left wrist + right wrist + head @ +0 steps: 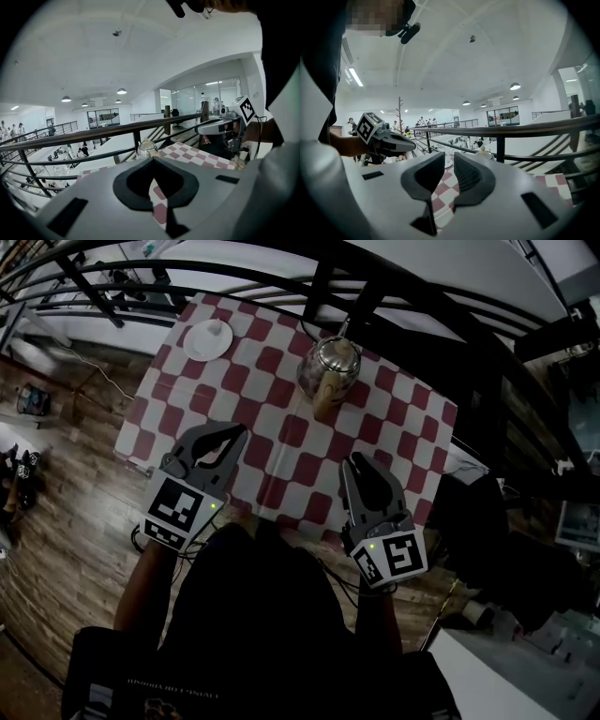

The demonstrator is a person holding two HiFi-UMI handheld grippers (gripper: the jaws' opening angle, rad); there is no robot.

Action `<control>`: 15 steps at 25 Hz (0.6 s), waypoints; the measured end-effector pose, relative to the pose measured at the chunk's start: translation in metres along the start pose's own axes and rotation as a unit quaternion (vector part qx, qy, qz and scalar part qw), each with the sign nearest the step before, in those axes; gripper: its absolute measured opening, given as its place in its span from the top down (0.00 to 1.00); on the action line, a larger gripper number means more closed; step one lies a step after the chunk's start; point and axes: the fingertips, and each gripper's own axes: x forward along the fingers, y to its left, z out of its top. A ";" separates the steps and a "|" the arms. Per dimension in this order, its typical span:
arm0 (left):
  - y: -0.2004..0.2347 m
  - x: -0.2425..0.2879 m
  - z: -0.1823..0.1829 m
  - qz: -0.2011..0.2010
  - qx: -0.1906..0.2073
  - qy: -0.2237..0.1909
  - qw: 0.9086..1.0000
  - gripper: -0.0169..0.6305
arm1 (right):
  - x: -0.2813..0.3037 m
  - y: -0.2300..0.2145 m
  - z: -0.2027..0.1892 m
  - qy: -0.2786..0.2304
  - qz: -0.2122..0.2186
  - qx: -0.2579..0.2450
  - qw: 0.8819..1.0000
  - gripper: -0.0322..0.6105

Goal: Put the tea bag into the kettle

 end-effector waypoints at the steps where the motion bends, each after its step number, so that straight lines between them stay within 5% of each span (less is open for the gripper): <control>1: -0.003 -0.003 -0.002 -0.004 0.001 0.000 1.000 0.97 | -0.004 0.005 0.000 0.001 0.000 0.001 1.000 0.84; 15: -0.030 -0.080 -0.018 -0.054 0.009 -0.014 0.998 0.97 | -0.042 0.097 0.000 0.002 -0.032 0.003 0.999 0.84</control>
